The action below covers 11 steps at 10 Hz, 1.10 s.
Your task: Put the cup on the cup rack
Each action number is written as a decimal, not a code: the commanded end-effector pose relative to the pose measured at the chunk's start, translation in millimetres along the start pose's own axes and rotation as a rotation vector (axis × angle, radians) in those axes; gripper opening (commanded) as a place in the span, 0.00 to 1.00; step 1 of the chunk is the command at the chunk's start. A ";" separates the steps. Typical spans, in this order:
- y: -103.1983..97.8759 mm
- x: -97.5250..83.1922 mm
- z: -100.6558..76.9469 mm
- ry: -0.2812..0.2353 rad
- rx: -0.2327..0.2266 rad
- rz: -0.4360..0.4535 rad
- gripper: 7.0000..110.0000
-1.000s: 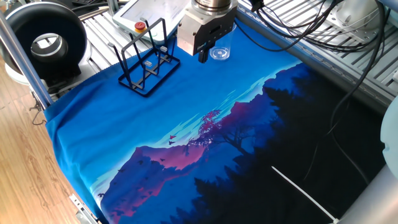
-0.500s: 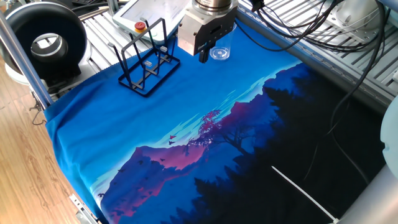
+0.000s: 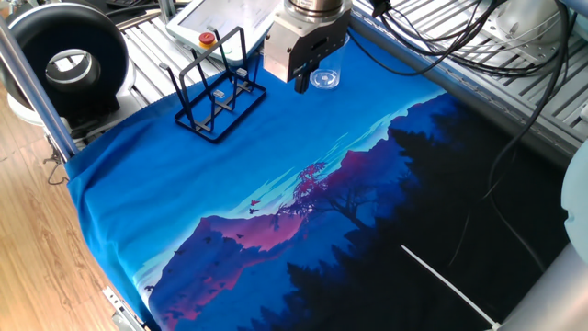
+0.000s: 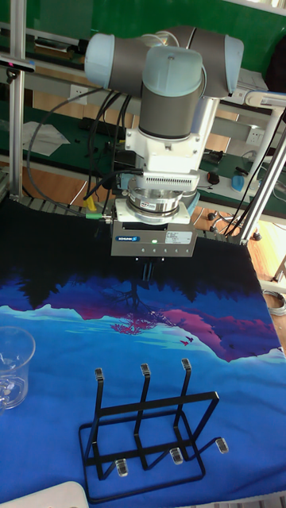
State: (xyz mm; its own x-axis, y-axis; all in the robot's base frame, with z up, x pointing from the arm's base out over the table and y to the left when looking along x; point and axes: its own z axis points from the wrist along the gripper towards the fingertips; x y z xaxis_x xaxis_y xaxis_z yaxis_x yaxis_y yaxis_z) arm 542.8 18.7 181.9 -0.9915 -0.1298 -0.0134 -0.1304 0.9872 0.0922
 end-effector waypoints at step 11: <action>-1.8 0.3 -0.7 -0.005 -0.010 -0.003 0.00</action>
State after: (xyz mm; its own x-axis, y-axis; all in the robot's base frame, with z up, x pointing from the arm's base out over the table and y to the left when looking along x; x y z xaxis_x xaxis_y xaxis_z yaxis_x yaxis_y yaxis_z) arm 542.3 16.1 181.2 -0.9905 -0.1363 -0.0153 -0.1372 0.9861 0.0940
